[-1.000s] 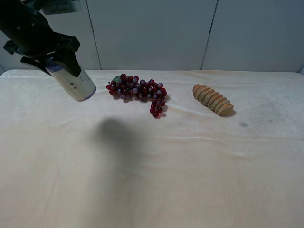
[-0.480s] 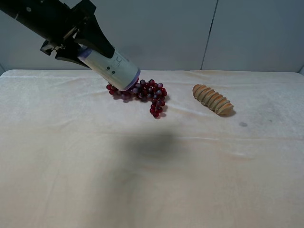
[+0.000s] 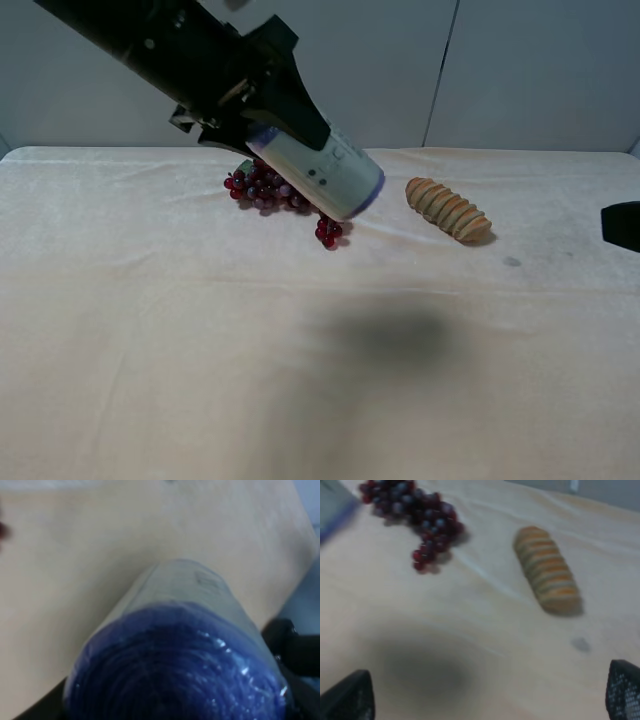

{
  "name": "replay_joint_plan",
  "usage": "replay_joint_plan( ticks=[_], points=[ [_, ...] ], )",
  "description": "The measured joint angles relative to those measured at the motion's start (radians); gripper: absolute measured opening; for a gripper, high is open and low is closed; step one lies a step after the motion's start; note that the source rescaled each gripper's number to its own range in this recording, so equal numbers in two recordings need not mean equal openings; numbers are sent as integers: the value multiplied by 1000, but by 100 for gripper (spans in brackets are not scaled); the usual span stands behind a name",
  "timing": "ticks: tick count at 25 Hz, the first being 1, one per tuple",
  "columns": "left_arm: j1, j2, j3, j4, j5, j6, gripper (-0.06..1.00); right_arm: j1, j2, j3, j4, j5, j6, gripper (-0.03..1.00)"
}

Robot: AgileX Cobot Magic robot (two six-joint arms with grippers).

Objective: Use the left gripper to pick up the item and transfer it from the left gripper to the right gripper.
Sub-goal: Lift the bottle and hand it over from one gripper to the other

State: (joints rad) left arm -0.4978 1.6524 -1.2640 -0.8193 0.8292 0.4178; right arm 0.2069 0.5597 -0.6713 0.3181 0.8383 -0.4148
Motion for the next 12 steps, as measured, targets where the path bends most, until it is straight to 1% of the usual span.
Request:
replay_joint_plan(
  ticks=[2, 5, 8, 12],
  points=[
    [-33, 29, 0, -23, -2, 3, 1, 62, 34, 0, 1, -26, -10, 100],
    [-64, 65, 0, -85, -7, 42, 1, 150, 85, 0, 3, -47, -28, 100],
    [-76, 90, 0, -165, -7, 79, 1, 232, 139, 0, 4, -74, -68, 100],
    [-78, 102, 0, -227, -7, 119, 1, 319, 221, 0, 4, -150, -96, 100]
  ],
)
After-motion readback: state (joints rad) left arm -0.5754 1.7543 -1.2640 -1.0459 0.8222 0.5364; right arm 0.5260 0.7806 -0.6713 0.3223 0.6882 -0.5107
